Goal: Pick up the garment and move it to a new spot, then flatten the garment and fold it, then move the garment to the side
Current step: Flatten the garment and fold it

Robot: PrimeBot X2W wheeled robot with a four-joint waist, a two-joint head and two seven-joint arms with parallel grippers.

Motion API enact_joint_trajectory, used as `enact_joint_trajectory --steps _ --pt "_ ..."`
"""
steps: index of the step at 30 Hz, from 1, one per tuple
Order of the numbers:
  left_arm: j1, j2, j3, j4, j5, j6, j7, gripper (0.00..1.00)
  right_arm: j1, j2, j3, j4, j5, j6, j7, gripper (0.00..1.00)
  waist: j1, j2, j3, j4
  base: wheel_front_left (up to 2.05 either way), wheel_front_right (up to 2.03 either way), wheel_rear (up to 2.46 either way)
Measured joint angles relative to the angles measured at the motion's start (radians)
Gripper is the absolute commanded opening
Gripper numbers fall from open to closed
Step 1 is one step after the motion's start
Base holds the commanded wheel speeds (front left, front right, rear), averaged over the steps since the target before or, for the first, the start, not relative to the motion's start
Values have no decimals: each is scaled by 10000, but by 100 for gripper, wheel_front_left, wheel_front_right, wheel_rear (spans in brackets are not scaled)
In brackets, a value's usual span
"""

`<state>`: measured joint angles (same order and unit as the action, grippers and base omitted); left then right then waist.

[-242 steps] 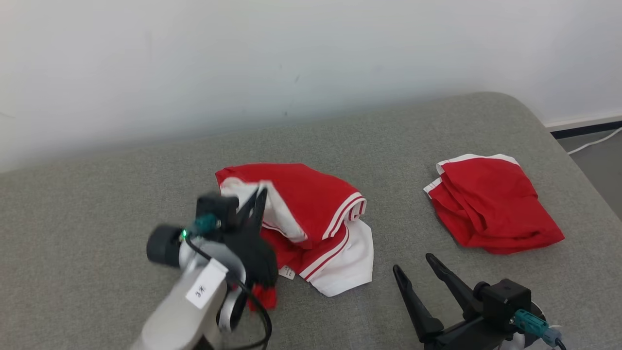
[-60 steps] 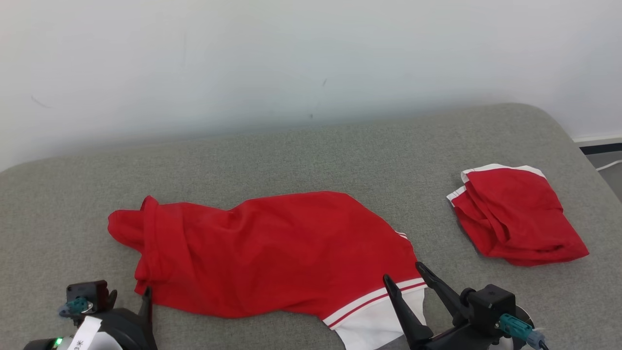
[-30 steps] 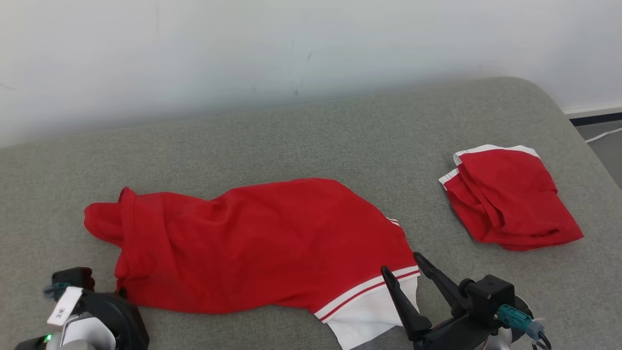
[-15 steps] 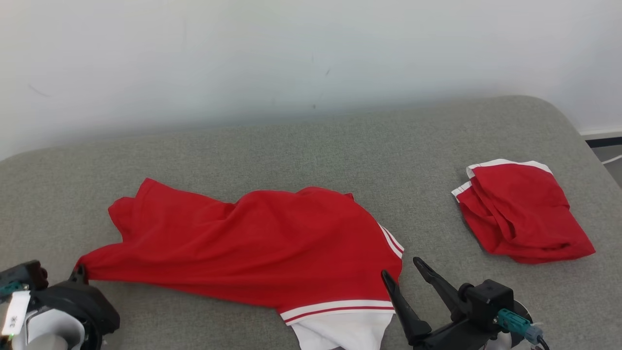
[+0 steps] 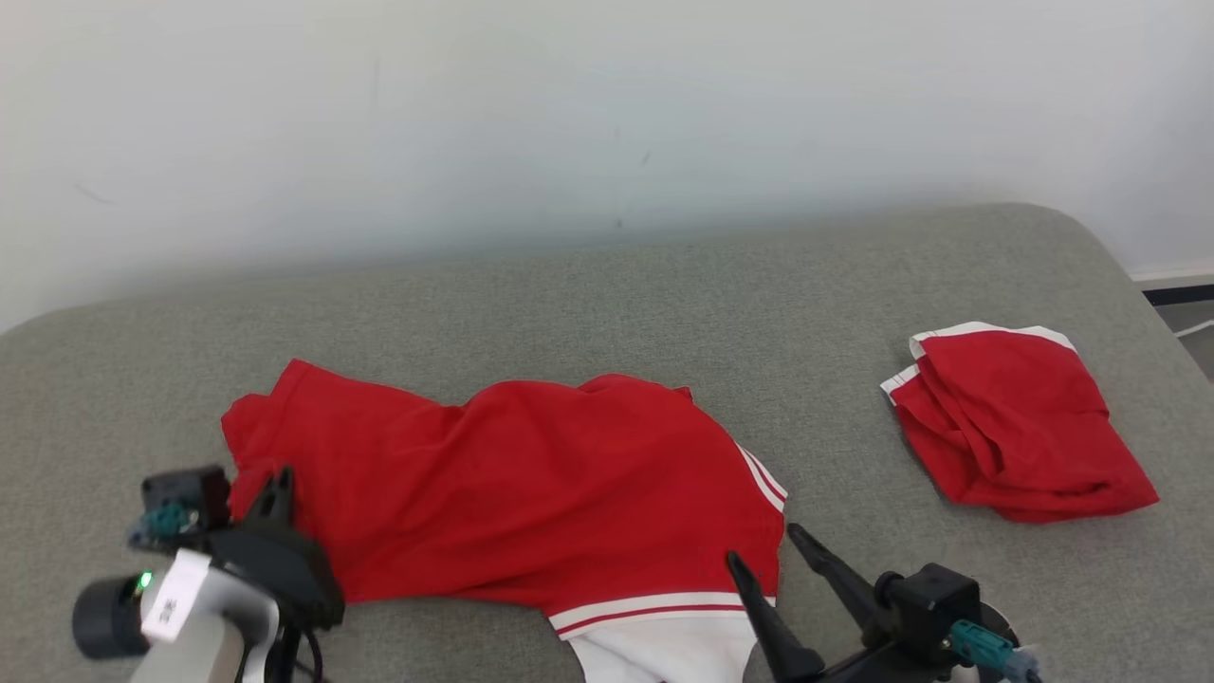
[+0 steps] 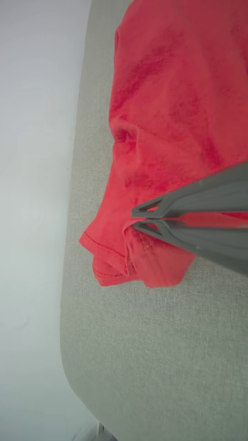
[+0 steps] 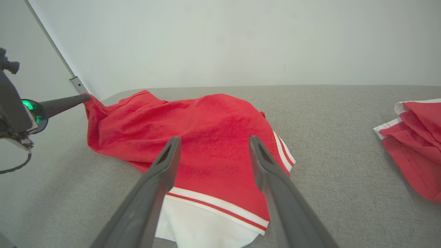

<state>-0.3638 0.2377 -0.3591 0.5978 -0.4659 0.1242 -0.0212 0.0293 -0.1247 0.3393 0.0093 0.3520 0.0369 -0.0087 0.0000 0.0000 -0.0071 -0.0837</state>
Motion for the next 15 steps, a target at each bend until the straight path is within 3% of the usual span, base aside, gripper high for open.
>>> enact_joint_trajectory --steps 6,8,9,10,15 --pt "-1265 -196 -31 -59 731 0 700 0 -34 90 203 17 0 75 13 100 0 0 31 -326 0 0 0" --pt "-1696 -222 -35 44 874 0 911 43 -48 90 222 15 0 86 13 100 0 0 74 -466 0 0 0" --pt "-1862 -249 -36 111 917 0 1014 91 -68 90 221 12 0 90 13 100 0 0 102 -541 0 0 0" --pt "-2002 -290 -50 230 980 0 1112 100 -105 88 221 6 0 104 15 100 0 0 135 -612 0 0 0" --pt "-2438 -508 -52 796 1267 0 1511 100 -228 86 209 -65 0 117 77 100 0 0 390 -936 0 0 0"
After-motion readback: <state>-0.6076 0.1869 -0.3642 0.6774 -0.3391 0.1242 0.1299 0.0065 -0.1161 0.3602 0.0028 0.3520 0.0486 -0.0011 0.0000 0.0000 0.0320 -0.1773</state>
